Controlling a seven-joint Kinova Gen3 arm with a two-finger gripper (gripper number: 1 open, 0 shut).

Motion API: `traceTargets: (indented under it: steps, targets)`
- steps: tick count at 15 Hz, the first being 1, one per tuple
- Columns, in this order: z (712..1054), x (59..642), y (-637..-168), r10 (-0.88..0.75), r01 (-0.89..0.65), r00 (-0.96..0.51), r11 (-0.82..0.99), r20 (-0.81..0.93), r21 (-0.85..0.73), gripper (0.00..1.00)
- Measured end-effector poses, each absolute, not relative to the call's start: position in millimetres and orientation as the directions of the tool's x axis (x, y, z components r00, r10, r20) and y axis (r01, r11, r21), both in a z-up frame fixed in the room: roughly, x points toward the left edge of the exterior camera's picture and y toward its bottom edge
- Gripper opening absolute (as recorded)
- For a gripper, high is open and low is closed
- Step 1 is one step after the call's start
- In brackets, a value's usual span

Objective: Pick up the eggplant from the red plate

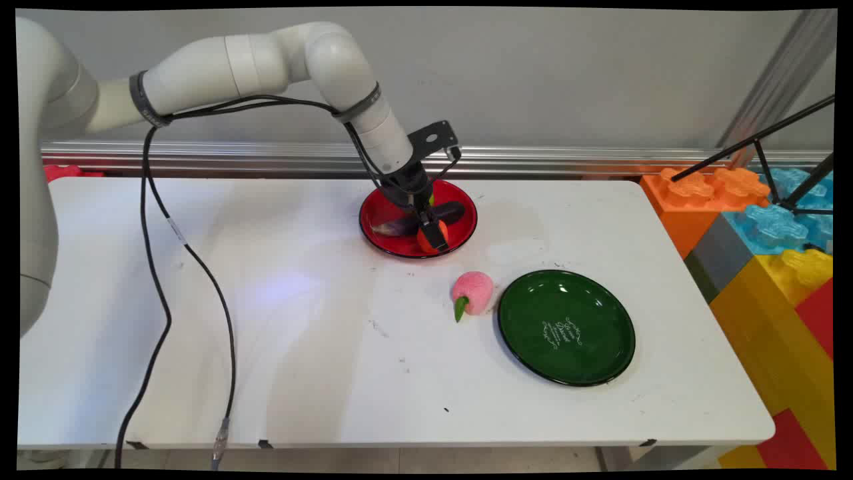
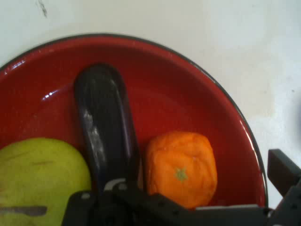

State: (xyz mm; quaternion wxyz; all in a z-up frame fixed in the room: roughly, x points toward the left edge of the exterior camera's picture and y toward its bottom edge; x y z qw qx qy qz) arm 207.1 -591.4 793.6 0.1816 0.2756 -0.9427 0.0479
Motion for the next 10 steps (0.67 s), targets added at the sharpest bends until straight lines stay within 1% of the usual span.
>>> traceTargets:
  steps: [6, 10]
  targets:
    - [811.0, 197.6, -594.3, -0.503, -0.549, -0.771, 0.836, 0.390, -0.008, 1.00]
    - [826.3, 189.6, -591.4, -0.531, -0.587, -0.745, 0.809, 0.405, -0.019, 1.00]
